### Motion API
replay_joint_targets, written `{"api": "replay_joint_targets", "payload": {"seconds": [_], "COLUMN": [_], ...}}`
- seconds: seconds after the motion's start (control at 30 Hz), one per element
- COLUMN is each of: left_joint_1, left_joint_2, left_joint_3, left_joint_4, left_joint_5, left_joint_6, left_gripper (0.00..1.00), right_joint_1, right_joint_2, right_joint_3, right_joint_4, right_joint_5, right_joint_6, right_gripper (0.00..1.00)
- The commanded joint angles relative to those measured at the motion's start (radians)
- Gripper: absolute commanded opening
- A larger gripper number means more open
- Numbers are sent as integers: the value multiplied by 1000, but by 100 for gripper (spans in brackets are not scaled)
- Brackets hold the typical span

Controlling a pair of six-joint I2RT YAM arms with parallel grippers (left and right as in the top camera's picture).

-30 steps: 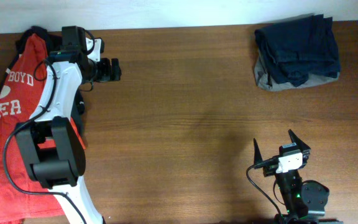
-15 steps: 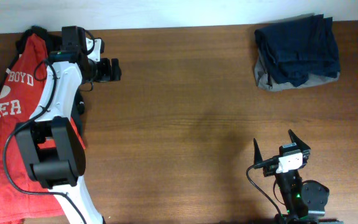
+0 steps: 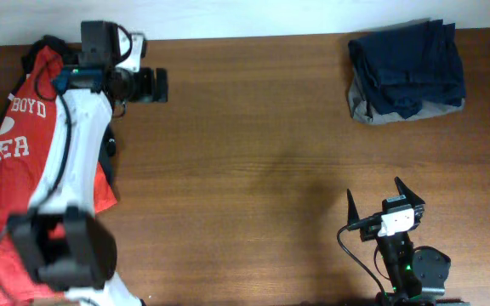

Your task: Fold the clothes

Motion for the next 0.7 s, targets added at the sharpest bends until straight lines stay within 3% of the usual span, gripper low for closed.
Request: {"api": "replay_joint_targets", "payload": {"seconds": [0.0, 0.17, 0.5, 0.67], "left_joint_1": [-37, -29, 7, 85], "left_joint_2": [-204, -423, -1081, -1335], "left_joint_3": [-35, -217, -1031, -1282], "left_joint_4": [5, 43, 521, 587], "left_joint_5": [-8, -3, 55, 118], "left_joint_6": [104, 104, 53, -61], "left_gripper": [99, 99, 99, 99], "right_joint_1": [-7, -7, -7, -7], "right_joint_2": [-10, -10, -10, -10], "right_joint_3": [-7, -7, -7, -7], "right_joint_4": [-2, -2, -2, -2], "right_joint_5": [-6, -6, -6, -6], "right_joint_6": [12, 12, 12, 12], "right_gripper": [99, 99, 99, 99]}}
